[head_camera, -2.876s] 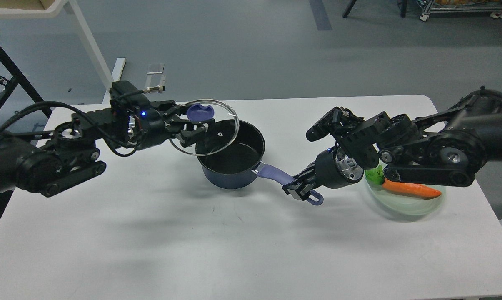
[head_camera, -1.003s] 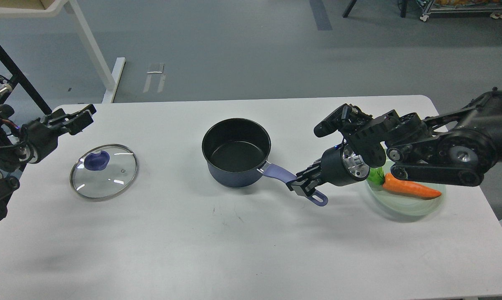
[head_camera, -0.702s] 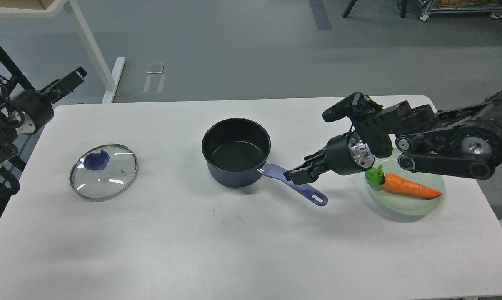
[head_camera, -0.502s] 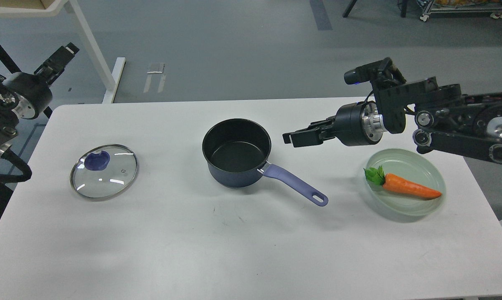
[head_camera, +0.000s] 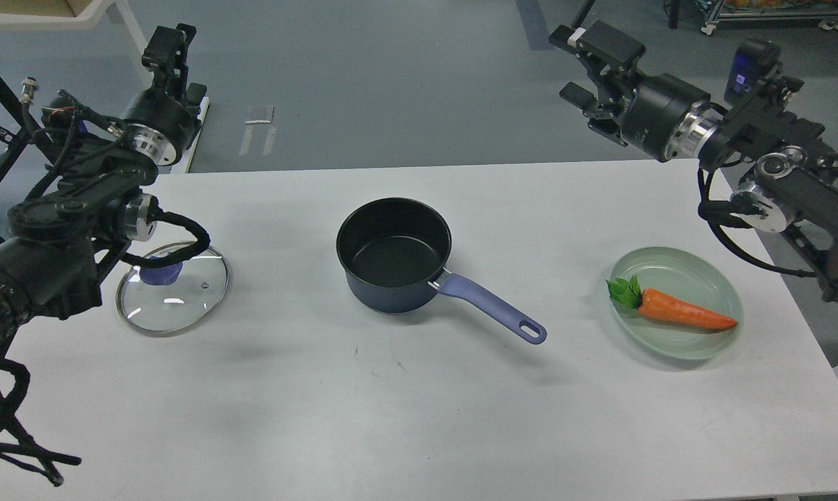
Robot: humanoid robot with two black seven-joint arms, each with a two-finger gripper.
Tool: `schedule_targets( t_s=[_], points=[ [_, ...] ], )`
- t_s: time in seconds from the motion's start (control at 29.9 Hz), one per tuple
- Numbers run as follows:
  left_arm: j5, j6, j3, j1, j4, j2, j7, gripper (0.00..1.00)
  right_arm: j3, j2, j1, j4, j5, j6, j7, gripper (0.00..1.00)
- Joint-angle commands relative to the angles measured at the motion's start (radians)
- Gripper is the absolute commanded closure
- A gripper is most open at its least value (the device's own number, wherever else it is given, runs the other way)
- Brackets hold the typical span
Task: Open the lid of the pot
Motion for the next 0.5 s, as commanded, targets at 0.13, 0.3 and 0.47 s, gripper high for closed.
schedule_targets(
  t_s=[0.13,0.3,0.47],
  points=[
    [-0.257,-0.13,-0.04,0.017,0.022,-0.078,0.004,0.01,0.027,0.084,-0.059,-0.212,0.449,-0.02,0.016,0.01],
    [-0.344,-0.242,-0.041,0.046,0.011,-0.072,0.002,0.01,0.064,0.145,-0.065,-0.328,0.702,-0.01,0.016,0.0],
    [-0.378,-0.312,-0.058,0.081,-0.025,-0.056,0.0,0.01,0.153,0.162,-0.095,-0.349,0.853,0.0,0.016,0.0]
  ],
)
